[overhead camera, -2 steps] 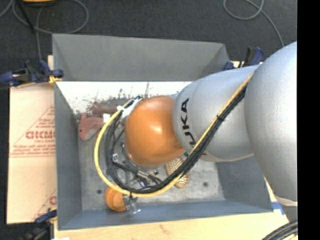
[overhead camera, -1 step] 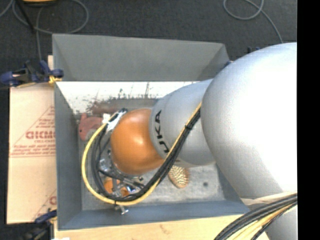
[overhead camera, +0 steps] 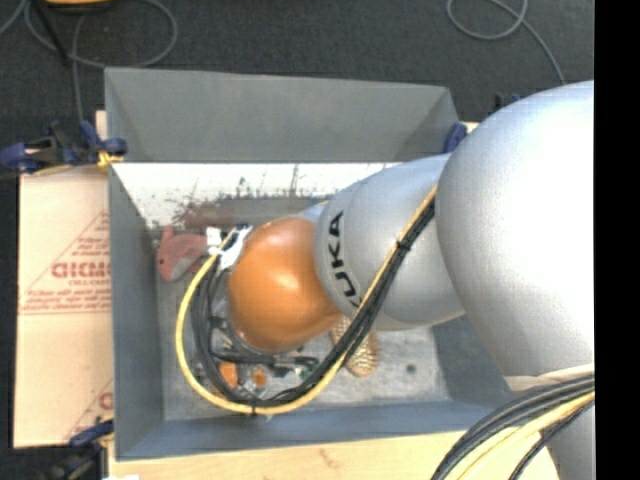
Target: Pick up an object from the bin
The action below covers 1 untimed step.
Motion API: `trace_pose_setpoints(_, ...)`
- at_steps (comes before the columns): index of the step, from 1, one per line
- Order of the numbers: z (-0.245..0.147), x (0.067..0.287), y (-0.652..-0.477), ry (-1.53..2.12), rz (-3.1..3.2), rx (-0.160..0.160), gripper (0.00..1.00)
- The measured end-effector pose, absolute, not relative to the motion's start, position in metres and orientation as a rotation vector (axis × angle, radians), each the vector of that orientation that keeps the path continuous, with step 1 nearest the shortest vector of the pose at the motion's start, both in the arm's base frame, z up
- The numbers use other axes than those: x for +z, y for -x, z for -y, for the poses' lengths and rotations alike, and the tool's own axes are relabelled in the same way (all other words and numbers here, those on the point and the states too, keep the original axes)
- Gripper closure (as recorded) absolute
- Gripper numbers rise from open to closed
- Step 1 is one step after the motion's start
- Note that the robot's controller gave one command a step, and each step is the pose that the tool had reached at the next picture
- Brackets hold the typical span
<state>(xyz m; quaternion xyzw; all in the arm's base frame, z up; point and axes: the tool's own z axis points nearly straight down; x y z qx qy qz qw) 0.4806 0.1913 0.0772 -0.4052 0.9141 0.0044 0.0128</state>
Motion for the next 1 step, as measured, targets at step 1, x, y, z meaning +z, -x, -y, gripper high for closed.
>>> trace_pose_setpoints(1, -0.1914, 0.0771, -0.4805, 1.262, -2.849, 0.014, 1.00)
